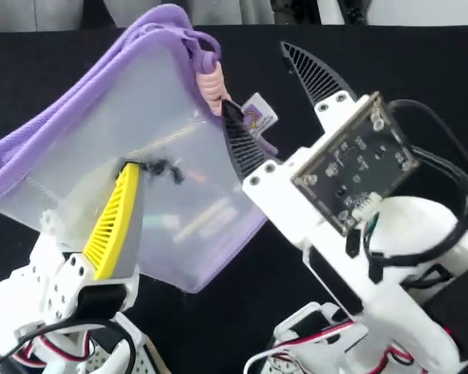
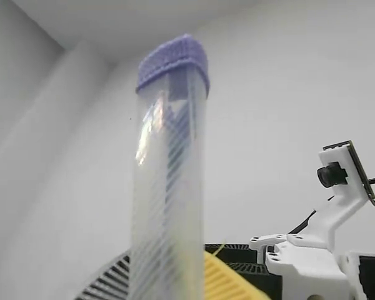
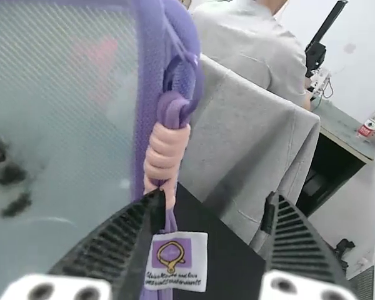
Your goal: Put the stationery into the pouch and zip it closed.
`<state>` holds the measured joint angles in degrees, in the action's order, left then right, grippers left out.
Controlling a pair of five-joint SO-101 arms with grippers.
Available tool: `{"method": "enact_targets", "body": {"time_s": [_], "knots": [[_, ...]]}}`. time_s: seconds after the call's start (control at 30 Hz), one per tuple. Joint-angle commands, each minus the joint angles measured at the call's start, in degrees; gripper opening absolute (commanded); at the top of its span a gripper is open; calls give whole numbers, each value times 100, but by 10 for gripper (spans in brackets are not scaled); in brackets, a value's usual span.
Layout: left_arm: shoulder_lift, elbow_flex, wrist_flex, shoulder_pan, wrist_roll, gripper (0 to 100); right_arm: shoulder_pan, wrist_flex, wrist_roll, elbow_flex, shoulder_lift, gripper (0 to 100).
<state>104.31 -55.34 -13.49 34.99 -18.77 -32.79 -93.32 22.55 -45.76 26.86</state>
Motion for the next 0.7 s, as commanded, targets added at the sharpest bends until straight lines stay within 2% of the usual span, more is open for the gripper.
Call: {"method": "enact_targets", "body": {"time_s": [0.0, 0.2, 0.37, 0.5, 0.67], "knots": [[35, 189, 141, 66, -26, 28, -62, -413, 97, -435, -48, 262], [35, 242, 193, 57, 9, 28, -53, -554, 290, -576, -84, 262], [35, 303, 193, 57, 756, 29, -44, -756, 844, -409, -48, 262], [35, 303, 193, 57, 818, 29, -35, -782, 633, -259, -57, 262], [26, 295, 193, 57, 818, 29, -9, -791, 589, 734, -22, 262]]}}
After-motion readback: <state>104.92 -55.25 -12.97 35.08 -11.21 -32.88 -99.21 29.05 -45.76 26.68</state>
